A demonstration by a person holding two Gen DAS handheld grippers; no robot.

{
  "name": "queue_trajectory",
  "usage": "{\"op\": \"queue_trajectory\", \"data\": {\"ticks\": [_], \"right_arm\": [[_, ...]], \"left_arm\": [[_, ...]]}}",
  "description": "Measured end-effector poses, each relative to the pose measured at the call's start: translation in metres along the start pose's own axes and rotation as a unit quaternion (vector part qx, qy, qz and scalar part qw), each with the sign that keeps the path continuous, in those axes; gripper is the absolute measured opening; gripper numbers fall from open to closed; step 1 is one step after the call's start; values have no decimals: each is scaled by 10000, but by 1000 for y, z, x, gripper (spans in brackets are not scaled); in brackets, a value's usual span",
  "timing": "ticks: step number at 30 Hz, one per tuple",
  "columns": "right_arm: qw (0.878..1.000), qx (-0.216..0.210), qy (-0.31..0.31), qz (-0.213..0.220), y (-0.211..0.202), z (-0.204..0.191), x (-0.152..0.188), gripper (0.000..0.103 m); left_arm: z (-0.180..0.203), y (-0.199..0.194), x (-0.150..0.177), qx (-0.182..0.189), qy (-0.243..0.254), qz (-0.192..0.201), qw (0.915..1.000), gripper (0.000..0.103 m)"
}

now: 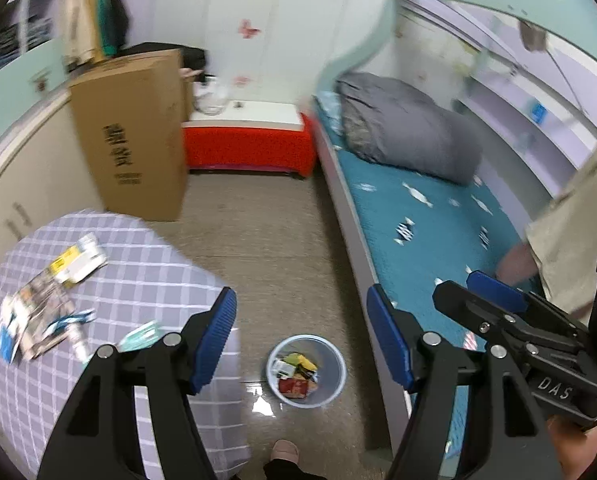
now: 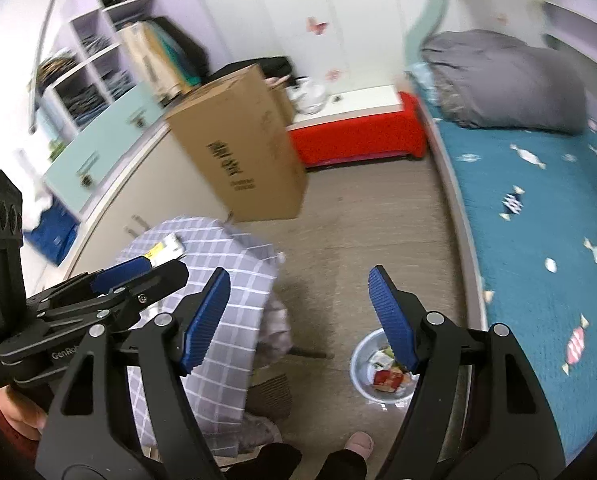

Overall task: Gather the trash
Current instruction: 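Move both open tools back over the table toward the teal tube, then grasp white bottle with left tool while right tool grasps teal tube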

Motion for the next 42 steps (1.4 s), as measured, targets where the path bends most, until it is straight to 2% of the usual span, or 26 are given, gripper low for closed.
{"op": "queue_trajectory", "data": {"ticks": [9,13,19,25,32,37,40,42], "right_arm": [[9949,-647,-651,-424,37,-98,11,72],[9926,-698,-766,-627,55,-127,20,71],[9907,-626,-633,-1033,85,-167,42,71],[9875,-423,-188,-1510,125,-194,73,71],[9824,-172,216,-1848,157,-203,100,71],[9770,-46,524,-2065,178,-206,113,71],[9734,-29,698,-2180,187,-208,118,71],[9691,-54,841,-2318,195,-211,123,68]], "left_arm": [[-97,-46,26,-664,-928,65,9934,66],[-149,-55,42,-744,-1436,-59,9868,66],[-221,-59,61,-790,-1926,-399,9773,66],[-274,-38,76,-634,-1953,-989,9737,66],[-304,14,88,-418,-1779,-1678,9687,66],[-316,49,92,-427,-1622,-2046,9644,57],[-322,63,95,-374,-1599,-2184,9619,45],[-324,70,99,-371,-1549,-2291,9603,24]]}}
Point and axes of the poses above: each gripper's, at about its wrist camera, not at the fingertips, and y roughly the way its jaws point, z to its right, x to its underside, the point moved 5 cm from there along y, roughly the way its jaws point, and after that the axes turned 11 degrees about x, right-handed, at the moved point
